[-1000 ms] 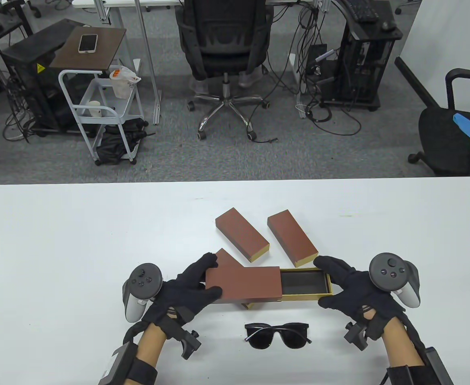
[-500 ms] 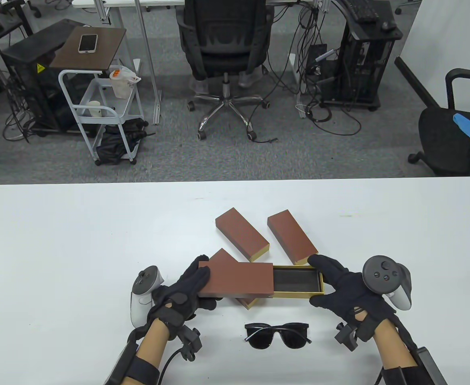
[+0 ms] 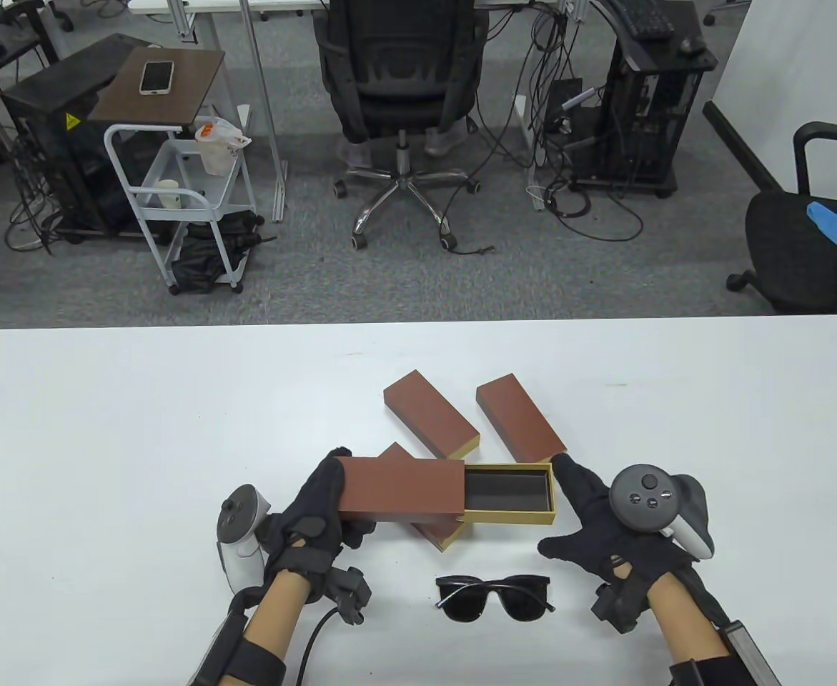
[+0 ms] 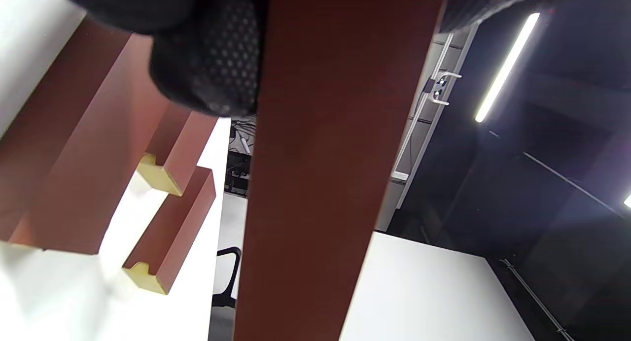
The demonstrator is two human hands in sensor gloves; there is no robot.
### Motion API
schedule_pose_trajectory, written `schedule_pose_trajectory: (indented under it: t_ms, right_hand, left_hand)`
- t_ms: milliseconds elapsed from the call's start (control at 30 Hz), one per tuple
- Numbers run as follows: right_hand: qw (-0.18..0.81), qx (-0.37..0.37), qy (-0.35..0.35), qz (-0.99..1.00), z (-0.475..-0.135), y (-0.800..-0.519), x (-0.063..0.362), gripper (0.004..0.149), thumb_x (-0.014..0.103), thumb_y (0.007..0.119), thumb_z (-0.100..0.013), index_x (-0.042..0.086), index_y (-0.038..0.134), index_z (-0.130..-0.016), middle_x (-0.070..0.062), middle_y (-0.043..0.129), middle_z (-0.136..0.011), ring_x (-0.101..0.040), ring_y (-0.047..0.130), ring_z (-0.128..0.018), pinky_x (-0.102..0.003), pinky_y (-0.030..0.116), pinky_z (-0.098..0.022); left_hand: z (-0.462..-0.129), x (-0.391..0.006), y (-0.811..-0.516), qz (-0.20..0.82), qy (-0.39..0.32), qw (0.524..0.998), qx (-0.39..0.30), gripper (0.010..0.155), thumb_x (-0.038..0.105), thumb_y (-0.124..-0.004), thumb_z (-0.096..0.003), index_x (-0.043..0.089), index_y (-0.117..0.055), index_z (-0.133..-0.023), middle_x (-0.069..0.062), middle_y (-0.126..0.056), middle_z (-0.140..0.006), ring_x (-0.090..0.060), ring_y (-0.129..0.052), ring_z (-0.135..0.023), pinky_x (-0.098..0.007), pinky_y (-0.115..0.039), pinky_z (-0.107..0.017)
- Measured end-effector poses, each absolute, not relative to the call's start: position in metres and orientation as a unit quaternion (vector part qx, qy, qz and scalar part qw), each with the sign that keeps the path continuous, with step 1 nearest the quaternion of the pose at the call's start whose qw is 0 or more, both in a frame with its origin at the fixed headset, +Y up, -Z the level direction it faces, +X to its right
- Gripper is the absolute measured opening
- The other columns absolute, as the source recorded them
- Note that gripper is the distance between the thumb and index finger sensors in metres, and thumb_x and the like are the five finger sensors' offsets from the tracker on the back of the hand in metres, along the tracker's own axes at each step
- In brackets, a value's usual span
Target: Slide to open storage boxes and store sunglasses
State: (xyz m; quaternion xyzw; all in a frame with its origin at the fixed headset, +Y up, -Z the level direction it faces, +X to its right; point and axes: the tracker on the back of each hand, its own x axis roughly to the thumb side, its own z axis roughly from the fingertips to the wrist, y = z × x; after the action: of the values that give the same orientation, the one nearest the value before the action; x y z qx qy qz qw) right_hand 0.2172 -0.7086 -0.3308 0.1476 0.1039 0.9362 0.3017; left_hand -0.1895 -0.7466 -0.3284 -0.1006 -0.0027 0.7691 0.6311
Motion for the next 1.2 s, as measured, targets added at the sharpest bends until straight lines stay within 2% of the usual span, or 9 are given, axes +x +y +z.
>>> schedule_pose_trajectory:
  t_ms: [67,167,233,367,500,633,933,1200]
  right_hand:
    - [0.286,0.150,0.149,0.935,-0.330,-0.718,0.211,0.085,0.044,0.096,-0.028,0.025,0.050,-0.096,-0.014,0.054,-0.104,-0.045,0.062,-0.092,-0.058,0.061,-0.066]
    - [0.199,0.176,0.142,0.954,-0.328,-0.726,0.195,0.071,0.044,0.095,-0.027,0.028,0.066,-0.090,-0.011,0.070,-0.098,-0.041,0.072,-0.087,-0.056,0.067,-0.063]
    - [0.144,0.225,0.140,0.953,-0.324,-0.729,0.181,0.063,0.044,0.094,-0.028,0.030,0.073,-0.085,-0.008,0.076,-0.095,-0.038,0.077,-0.084,-0.053,0.070,-0.061]
    - [0.126,0.268,0.111,0.949,-0.318,-0.733,0.163,0.053,0.043,0.093,-0.028,0.030,0.081,-0.078,-0.006,0.086,-0.087,-0.035,0.086,-0.077,-0.051,0.075,-0.057]
    - [0.060,0.304,0.055,0.949,-0.309,-0.736,0.143,0.048,0.046,0.092,-0.027,0.031,0.086,-0.073,-0.004,0.093,-0.079,-0.032,0.093,-0.070,-0.049,0.080,-0.052]
    - [0.040,0.320,0.035,0.946,-0.301,-0.741,0.126,0.047,0.044,0.092,-0.027,0.030,0.087,-0.071,-0.005,0.095,-0.077,-0.033,0.094,-0.067,-0.049,0.080,-0.051]
    - [-0.048,0.336,0.010,0.941,-0.291,-0.751,0.107,0.043,0.040,0.091,-0.028,0.027,0.088,-0.069,-0.007,0.098,-0.069,-0.031,0.098,-0.058,-0.048,0.083,-0.045]
    - [-0.038,0.325,0.013,0.945,-0.293,-0.751,0.108,0.040,0.038,0.090,-0.029,0.029,0.089,-0.068,-0.007,0.099,-0.065,-0.030,0.098,-0.054,-0.047,0.083,-0.044]
  left_hand:
    - [-0.328,-0.193,-0.747,0.765,0.004,0.637,-0.089,0.077,0.063,-0.059,-0.0509,0.018,-0.045,-0.112,-0.011,-0.089,-0.075,-0.026,-0.095,-0.042,-0.039,-0.081,-0.025]
    - [-0.328,-0.198,-0.748,0.759,0.017,0.646,-0.075,0.077,0.064,-0.059,-0.0507,0.018,-0.047,-0.112,-0.011,-0.090,-0.073,-0.025,-0.096,-0.040,-0.039,-0.081,-0.024]
    - [-0.329,-0.202,-0.750,0.756,0.021,0.650,-0.073,0.077,0.064,-0.059,-0.0505,0.018,-0.048,-0.112,-0.010,-0.090,-0.072,-0.025,-0.096,-0.039,-0.039,-0.081,-0.023]
    - [-0.330,-0.208,-0.754,0.756,0.035,0.650,-0.065,0.077,0.064,-0.058,-0.0505,0.018,-0.048,-0.111,-0.011,-0.091,-0.071,-0.025,-0.096,-0.039,-0.039,-0.081,-0.023]
    - [-0.330,-0.215,-0.757,0.754,0.050,0.652,-0.055,0.077,0.064,-0.058,-0.0504,0.018,-0.048,-0.111,-0.011,-0.091,-0.071,-0.025,-0.096,-0.039,-0.040,-0.081,-0.024]
    - [-0.330,-0.220,-0.760,0.752,0.060,0.655,-0.049,0.077,0.063,-0.057,-0.0503,0.018,-0.048,-0.111,-0.011,-0.090,-0.072,-0.025,-0.096,-0.040,-0.040,-0.081,-0.025]
    - [-0.331,-0.223,-0.763,0.750,0.067,0.656,-0.051,0.077,0.063,-0.055,-0.0499,0.017,-0.046,-0.112,-0.011,-0.089,-0.072,-0.025,-0.096,-0.041,-0.040,-0.081,-0.026]
    - [-0.330,-0.225,-0.765,0.749,0.073,0.656,-0.053,0.077,0.062,-0.054,-0.0497,0.017,-0.046,-0.111,-0.011,-0.089,-0.072,-0.025,-0.096,-0.040,-0.041,-0.081,-0.026]
